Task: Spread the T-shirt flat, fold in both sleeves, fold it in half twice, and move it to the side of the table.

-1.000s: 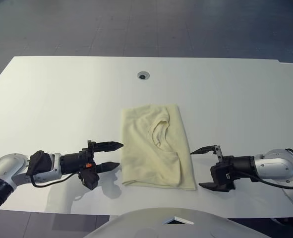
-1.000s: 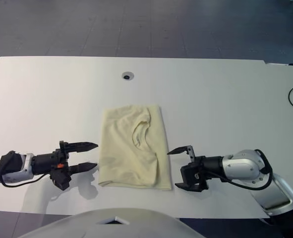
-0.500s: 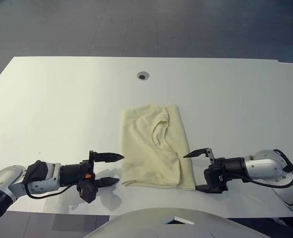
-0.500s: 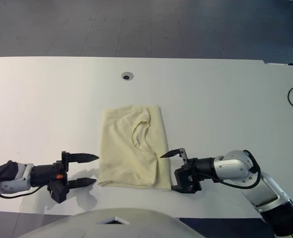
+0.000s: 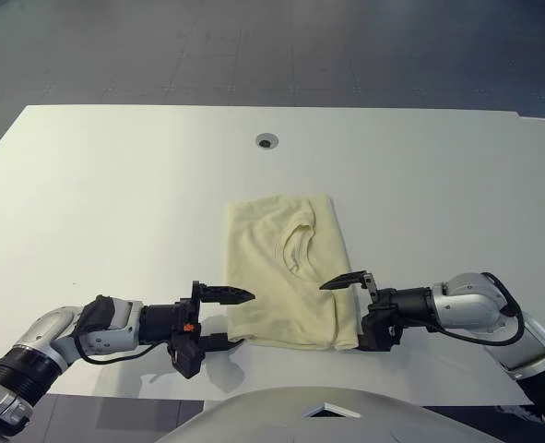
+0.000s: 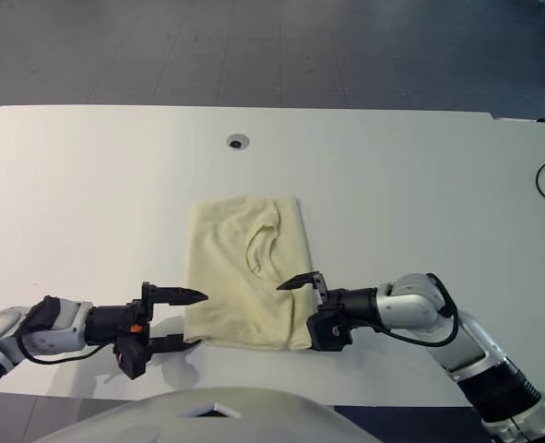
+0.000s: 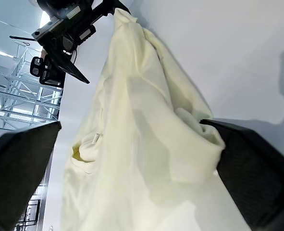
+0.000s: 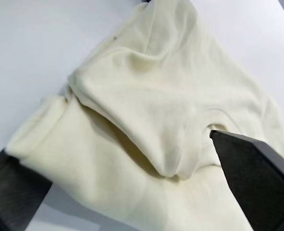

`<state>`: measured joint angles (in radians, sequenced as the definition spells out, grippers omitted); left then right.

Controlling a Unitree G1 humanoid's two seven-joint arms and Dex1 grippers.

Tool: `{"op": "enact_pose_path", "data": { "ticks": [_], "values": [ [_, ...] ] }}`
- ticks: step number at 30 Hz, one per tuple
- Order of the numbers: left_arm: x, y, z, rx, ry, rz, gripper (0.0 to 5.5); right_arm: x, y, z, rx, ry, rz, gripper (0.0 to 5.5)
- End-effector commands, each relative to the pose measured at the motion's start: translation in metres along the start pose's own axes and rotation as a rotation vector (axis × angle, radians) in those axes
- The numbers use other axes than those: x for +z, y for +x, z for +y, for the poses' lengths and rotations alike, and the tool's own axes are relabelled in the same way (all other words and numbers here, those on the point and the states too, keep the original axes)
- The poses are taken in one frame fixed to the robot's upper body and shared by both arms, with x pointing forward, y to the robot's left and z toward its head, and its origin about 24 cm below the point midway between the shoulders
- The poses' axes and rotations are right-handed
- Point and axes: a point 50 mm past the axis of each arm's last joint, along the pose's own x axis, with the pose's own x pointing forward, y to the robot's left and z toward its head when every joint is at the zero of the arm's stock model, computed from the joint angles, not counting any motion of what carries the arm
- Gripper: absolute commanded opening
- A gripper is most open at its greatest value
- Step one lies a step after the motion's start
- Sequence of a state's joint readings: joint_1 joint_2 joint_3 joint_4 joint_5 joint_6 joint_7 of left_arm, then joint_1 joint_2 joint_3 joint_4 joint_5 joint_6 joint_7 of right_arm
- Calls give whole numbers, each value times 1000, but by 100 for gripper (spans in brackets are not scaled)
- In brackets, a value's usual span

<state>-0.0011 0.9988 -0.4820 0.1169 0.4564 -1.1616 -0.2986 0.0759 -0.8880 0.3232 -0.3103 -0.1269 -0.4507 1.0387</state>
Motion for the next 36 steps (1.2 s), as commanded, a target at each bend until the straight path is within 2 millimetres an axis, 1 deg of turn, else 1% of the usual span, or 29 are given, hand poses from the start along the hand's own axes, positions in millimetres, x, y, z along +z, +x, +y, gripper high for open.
{"op": "enact_pose_path", "data": {
  "ticks": [1, 5, 7, 10, 11, 12, 20, 24, 26, 30, 34, 35, 36],
  "values": [
    [-9, -3, -16, -119, -41, 69, 538, 7, 2, 1, -5, -69, -40, 540],
    [-10, -4, -17, -120, -47, 74, 538, 13, 4, 5, 10, -134, -64, 540],
    [-10, -4, -17, -121, -52, 66, 540, 12, 3, 6, 13, -147, -59, 514],
    [-8, -2, -21, -127, -69, 53, 540, 9, 2, 7, 13, -157, -48, 461],
    [-9, -2, -22, -130, -73, 51, 519, 8, 2, 7, 15, -163, -45, 440],
    [-9, -1, -22, -133, -76, 50, 514, 7, 2, 7, 19, -164, -41, 431],
    [-10, 1, -22, -171, -77, 35, 370, 0, 1, 11, 32, -168, -4, 303],
    [-11, 3, -26, -207, -89, 19, 309, -2, -1, 14, 38, -159, 17, 248],
    [-12, 3, -28, -224, -101, 25, 263, -3, -1, 16, 48, -155, 27, 208],
    [-13, 3, -32, -263, -115, 37, 192, -2, -1, 17, 60, -153, 27, 145],
    [-15, 3, -31, -297, -113, 44, 123, -1, 1, 20, 72, -141, 22, 81],
    [-15, 2, -31, -308, -116, 46, 120, 0, 1, 20, 71, -133, 17, 76],
    [-15, 2, -31, -317, -119, 47, 101, 1, 1, 21, 68, -121, 12, 52]
  ]
}}
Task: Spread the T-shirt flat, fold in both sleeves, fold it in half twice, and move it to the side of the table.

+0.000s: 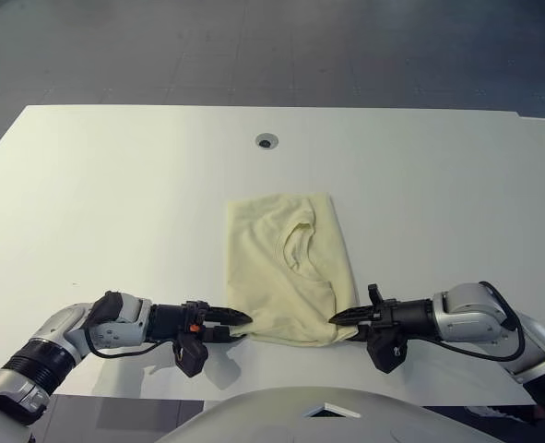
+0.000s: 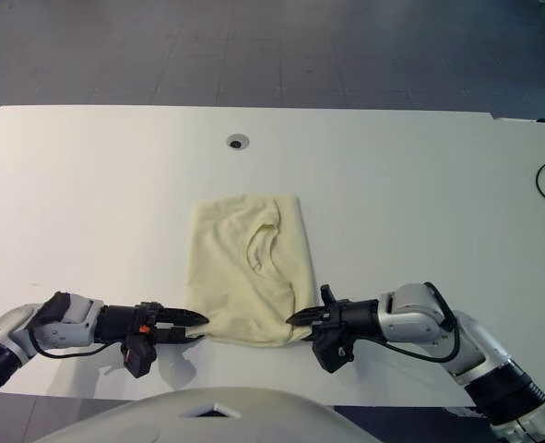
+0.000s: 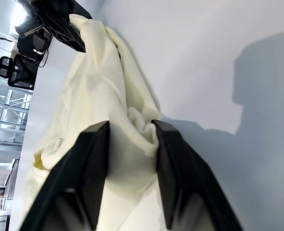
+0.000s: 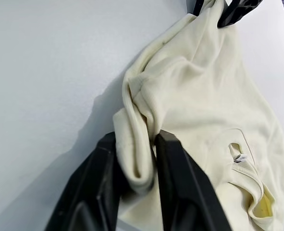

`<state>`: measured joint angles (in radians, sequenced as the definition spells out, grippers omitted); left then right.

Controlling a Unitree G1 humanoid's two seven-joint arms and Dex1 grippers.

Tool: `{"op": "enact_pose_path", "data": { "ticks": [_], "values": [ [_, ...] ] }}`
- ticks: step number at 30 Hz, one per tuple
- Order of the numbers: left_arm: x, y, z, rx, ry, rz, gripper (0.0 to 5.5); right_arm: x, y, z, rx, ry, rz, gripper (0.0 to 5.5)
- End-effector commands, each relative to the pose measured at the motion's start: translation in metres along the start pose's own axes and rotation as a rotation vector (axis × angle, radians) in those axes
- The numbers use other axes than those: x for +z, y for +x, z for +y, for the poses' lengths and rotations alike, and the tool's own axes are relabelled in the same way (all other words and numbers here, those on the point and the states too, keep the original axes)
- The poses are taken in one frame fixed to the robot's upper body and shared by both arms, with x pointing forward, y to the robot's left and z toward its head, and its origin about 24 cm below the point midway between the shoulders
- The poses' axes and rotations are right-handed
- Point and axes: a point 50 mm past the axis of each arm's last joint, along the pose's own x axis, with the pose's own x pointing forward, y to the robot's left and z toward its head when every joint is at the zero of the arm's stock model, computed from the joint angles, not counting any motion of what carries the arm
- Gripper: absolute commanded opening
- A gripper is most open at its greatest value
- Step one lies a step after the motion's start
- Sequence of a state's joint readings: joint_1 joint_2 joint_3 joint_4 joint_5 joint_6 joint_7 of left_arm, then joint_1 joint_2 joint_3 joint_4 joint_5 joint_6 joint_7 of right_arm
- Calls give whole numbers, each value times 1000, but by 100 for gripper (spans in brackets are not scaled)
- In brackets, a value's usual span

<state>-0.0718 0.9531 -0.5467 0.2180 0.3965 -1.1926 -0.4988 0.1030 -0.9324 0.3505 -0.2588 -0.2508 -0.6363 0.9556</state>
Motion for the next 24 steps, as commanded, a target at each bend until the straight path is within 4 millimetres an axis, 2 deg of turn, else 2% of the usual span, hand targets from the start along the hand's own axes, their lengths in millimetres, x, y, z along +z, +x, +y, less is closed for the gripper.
{"op": "enact_pose_path", "data": {
  "ticks": [1, 4, 8, 14, 24],
  "values": [
    [-7, -2, -22, -172, -86, 76, 92, 4, 0, 3, 15, 32, -8, 40],
    [-3, -3, -19, -182, -91, 56, 54, 3, -3, 1, 8, 93, -4, 4],
    [3, -6, -8, -154, -132, 36, 16, 10, -7, -2, -9, 228, -64, 4],
    [20, -15, 13, -110, -229, 13, 15, 22, -18, -13, -34, 384, -149, 4],
    [59, -26, 37, -35, -422, -83, 13, 34, -39, -11, 24, 621, -246, 4]
  ]
}}
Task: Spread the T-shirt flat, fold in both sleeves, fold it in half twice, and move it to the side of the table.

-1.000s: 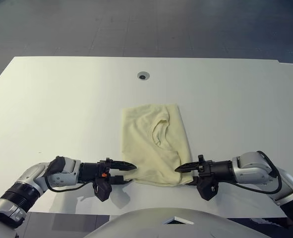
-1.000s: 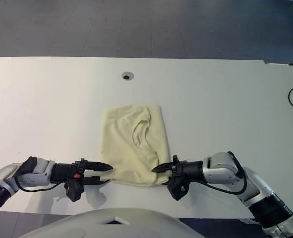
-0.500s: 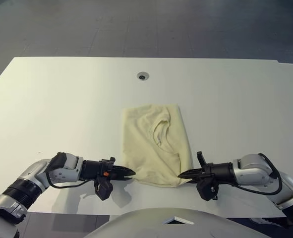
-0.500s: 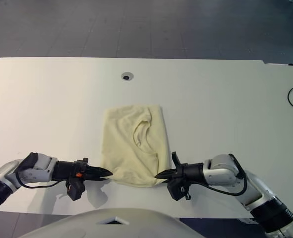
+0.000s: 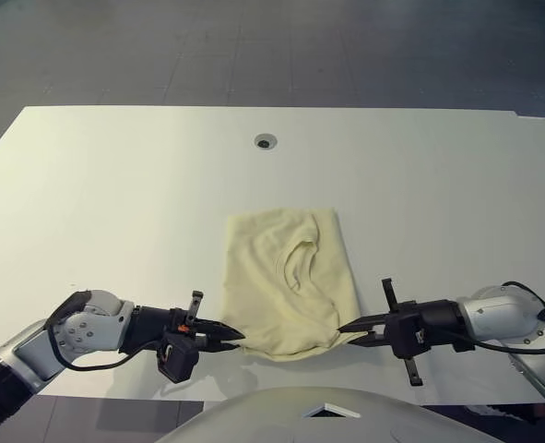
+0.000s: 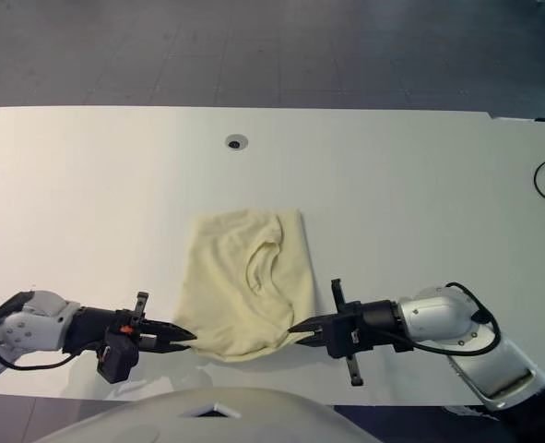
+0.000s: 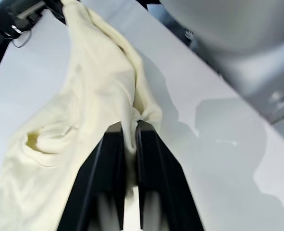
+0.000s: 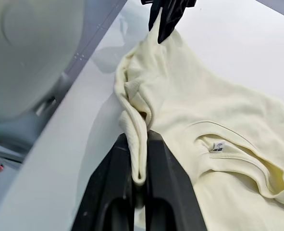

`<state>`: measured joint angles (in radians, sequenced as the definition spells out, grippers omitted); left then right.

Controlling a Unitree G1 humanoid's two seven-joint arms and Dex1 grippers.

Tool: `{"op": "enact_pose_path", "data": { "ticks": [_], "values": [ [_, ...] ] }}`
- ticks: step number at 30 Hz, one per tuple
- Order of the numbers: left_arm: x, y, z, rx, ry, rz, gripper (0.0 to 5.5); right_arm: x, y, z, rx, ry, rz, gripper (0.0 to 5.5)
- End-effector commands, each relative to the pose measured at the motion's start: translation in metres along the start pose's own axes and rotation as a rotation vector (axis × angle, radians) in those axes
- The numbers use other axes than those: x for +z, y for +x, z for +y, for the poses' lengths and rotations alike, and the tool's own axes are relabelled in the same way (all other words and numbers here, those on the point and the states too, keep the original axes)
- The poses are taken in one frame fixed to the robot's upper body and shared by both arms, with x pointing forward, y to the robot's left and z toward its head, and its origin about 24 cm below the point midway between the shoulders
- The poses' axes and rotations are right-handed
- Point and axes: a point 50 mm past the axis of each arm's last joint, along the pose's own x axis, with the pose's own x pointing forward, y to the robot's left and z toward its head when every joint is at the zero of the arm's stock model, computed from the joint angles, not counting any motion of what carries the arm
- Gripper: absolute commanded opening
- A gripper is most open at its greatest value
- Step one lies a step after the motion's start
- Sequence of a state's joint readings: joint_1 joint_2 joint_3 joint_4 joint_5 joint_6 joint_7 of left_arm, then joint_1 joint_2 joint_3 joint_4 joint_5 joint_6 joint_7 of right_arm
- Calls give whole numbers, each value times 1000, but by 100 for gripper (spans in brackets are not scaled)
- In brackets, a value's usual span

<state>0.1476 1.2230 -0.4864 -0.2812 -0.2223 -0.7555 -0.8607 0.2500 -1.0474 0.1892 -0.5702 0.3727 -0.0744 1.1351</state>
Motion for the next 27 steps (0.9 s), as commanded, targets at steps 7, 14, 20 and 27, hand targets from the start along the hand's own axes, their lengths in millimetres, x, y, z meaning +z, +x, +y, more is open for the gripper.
{"op": "enact_pose_path", "data": {
  "ticks": [7, 14, 20, 27],
  "values": [
    [39, -11, 1, -46, -152, -70, 13, 18, -17, 16, 116, 218, -101, 4],
    [42, -21, 3, -69, -203, -27, 13, 26, -22, 11, 115, 272, -165, 4],
    [26, -28, 18, -68, -321, -14, 13, 24, -25, -26, 45, 305, -200, 4],
    [-7, -32, 65, -26, -407, -15, 13, 5, -21, -78, 0, 339, -154, 4]
  ]
}}
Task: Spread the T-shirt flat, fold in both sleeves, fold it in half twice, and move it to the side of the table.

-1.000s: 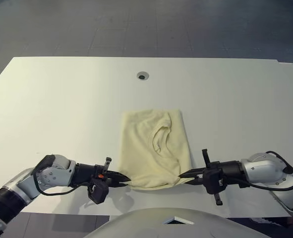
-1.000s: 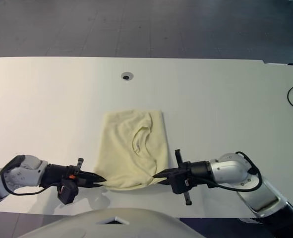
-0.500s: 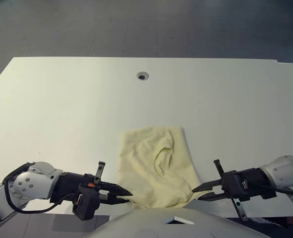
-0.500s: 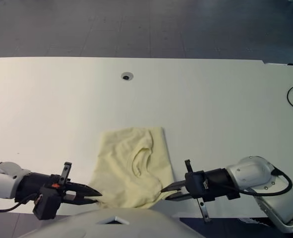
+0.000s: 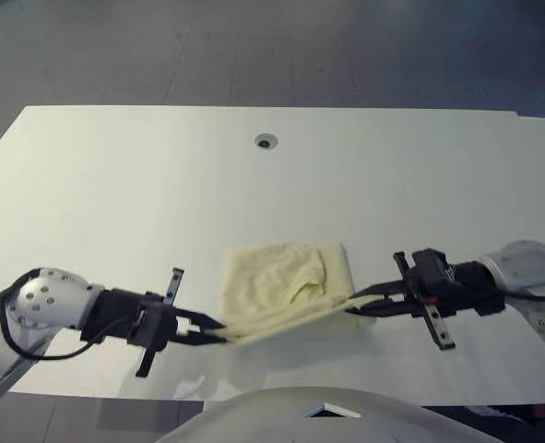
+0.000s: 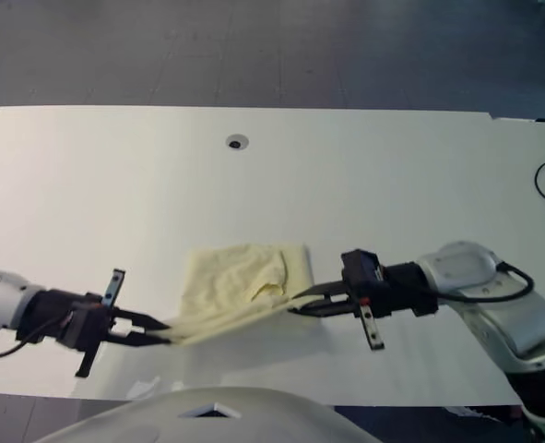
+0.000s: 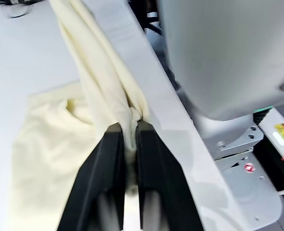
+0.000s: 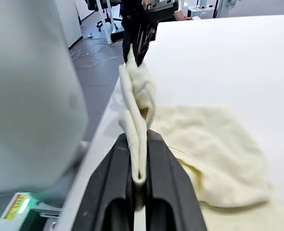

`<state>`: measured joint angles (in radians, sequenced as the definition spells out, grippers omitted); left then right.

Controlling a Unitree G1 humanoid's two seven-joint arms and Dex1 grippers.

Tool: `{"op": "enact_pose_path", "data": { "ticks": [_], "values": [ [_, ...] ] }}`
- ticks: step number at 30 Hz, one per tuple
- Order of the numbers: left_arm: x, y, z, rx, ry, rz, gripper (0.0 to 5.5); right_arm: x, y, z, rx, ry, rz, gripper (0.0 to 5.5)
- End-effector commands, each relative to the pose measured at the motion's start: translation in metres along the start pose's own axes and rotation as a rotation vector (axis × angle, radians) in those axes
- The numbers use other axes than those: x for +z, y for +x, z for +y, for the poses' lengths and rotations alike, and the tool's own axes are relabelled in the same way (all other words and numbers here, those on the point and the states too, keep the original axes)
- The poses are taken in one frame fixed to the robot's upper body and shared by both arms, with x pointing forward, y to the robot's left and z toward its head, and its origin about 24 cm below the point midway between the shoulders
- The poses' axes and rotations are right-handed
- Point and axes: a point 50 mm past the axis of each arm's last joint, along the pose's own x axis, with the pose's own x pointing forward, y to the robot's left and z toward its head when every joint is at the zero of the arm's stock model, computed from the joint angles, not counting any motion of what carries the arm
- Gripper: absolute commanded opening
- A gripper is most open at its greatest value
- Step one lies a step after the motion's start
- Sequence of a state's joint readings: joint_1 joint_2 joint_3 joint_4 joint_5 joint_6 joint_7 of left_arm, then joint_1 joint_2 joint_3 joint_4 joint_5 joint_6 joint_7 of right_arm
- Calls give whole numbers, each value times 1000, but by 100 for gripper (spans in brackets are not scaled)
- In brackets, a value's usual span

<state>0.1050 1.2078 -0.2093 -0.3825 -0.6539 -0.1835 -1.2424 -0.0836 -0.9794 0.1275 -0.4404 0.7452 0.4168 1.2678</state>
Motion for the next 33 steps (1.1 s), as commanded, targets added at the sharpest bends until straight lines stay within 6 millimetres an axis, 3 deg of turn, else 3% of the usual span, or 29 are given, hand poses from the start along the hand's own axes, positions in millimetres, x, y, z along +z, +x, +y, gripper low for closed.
{"op": "enact_pose_path", "data": {
  "ticks": [1, 11, 23, 24, 28, 29, 33],
  "values": [
    [-7, 0, 32, 10, -45, 0, 13, 1, 1, -30, -26, 18, 17, 4],
    [-40, 7, 99, 80, -159, 68, 13, -20, 8, -84, -60, 91, 71, 4],
    [-80, 18, 126, 147, -288, 110, 13, -55, 6, -119, -169, 169, 123, 4],
    [-82, 19, 127, 150, -298, 110, 50, -57, 6, -121, -177, 180, 122, 4],
    [-86, 20, 129, 175, -317, 88, 113, -69, 3, -124, -209, 238, 139, 4],
    [-86, 19, 130, 190, -328, 77, 125, -71, 3, -125, -219, 265, 129, 40],
    [-83, 13, 136, 236, -395, 26, 184, -74, -1, -125, -248, 399, 31, 90]
  ]
}}
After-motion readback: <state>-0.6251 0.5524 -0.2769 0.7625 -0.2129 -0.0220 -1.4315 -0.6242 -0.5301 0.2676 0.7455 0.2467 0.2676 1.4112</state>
